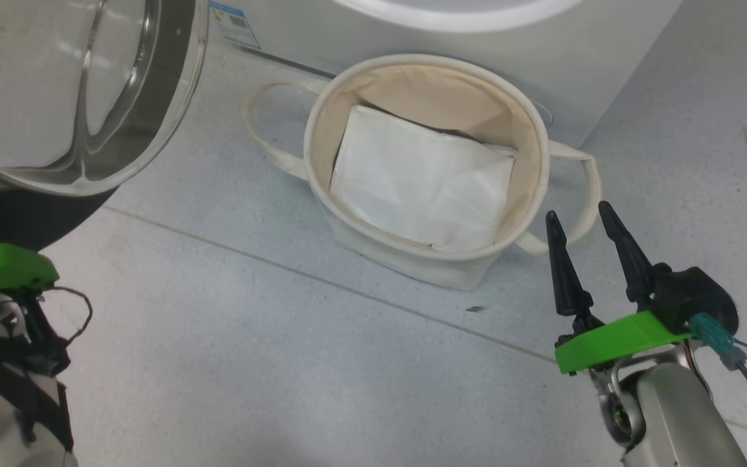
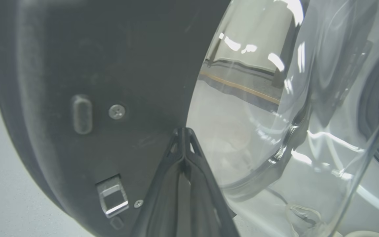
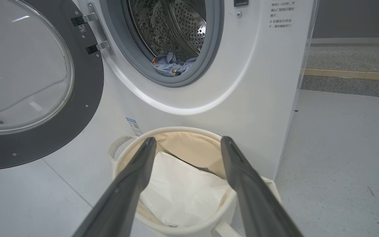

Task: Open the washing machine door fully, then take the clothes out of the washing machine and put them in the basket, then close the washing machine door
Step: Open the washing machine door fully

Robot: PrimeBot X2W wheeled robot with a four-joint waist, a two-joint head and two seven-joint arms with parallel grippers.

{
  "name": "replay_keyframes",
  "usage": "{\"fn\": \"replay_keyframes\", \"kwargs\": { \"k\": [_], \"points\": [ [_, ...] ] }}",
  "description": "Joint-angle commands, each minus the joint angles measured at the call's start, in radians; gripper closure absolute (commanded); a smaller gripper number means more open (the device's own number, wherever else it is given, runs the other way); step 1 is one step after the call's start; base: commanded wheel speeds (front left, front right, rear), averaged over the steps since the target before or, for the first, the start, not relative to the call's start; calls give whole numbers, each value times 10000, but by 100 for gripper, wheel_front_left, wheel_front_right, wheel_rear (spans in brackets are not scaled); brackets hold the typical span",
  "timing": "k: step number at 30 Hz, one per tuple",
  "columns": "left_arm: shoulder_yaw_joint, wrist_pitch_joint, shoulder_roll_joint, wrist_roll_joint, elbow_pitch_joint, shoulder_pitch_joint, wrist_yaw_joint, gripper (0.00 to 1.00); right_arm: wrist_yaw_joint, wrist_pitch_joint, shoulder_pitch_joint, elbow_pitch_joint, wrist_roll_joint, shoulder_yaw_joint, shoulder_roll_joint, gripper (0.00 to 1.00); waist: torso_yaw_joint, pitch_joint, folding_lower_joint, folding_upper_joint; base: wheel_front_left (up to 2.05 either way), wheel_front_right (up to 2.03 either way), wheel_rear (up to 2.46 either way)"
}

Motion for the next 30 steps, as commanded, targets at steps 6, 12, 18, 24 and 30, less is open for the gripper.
{"fn": "replay_keyframes", "kwargs": {
  "k": [6,12,18,24,30],
  "points": [
    [489,-47,163,477,-417,75,-290,100,6,-88,-100,-120,339,467,68,0,-32,-483,-1,0,0,0,0],
    [397,-47,-167,928,-998,775,-642,100,6,-118,-92,78,775,681,68,0,-223,-1108,-1,0,0,0,0],
    [-61,-47,-479,1260,-1940,1568,-1027,100,6,-123,61,-206,1226,749,68,0,-512,-1747,-1,0,0,0,0],
    [-994,-47,-695,1263,-2769,2311,-1443,100,6,-124,322,-324,1547,798,68,0,-820,-2291,-1,0,0,0,0],
    [-2634,-47,-760,338,-3089,3103,-1746,100,6,-125,543,-365,1797,903,68,0,-1096,-2596,-1,0,0,0,0]
  ]
}}
